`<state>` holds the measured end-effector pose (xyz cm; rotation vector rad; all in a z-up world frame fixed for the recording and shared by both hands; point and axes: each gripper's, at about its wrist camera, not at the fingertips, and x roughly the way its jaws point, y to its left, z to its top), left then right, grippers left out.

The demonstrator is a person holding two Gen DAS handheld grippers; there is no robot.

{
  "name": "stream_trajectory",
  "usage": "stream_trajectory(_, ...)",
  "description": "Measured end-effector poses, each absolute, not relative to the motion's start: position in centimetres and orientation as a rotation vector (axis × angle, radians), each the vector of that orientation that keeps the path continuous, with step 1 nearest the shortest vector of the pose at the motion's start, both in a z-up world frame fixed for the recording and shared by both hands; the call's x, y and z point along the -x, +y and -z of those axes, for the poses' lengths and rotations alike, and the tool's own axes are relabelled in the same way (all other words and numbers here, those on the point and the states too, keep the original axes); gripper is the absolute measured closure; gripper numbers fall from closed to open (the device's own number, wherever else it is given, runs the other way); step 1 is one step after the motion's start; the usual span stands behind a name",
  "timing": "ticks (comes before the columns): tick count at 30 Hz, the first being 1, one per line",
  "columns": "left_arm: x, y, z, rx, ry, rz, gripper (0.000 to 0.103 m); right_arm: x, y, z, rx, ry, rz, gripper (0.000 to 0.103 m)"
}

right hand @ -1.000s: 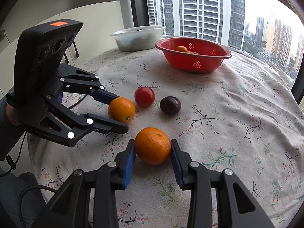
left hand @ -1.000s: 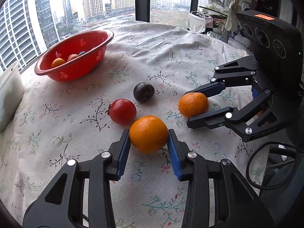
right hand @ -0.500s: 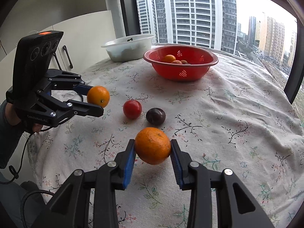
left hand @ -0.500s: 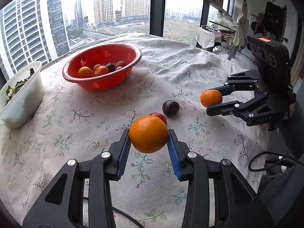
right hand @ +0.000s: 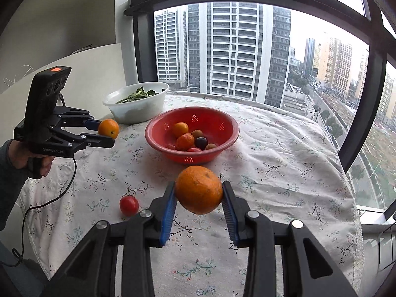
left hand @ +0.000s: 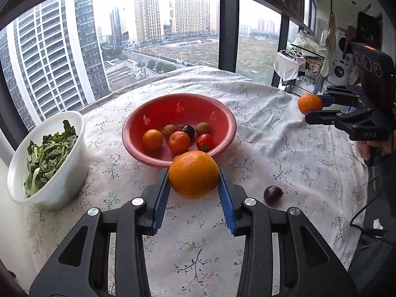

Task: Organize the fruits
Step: 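Carry both oranges over the red colander and open both tools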

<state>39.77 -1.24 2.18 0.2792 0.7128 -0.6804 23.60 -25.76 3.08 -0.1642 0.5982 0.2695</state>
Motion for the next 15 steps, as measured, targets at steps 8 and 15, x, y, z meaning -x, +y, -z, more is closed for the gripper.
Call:
stream_trajectory(8, -45.8, -3.8, -1.5, -0.33, 0.753, 0.658, 0.067, -28.9, -24.4, -5.9, 0.206, 0.568, -0.289, 0.064)
stream_trajectory(15, -49.0, -5.6, 1.0, -0.366, 0.801, 0.652, 0.067, -35.4, -23.4, -5.8, 0.18, 0.613, -0.317, 0.064)
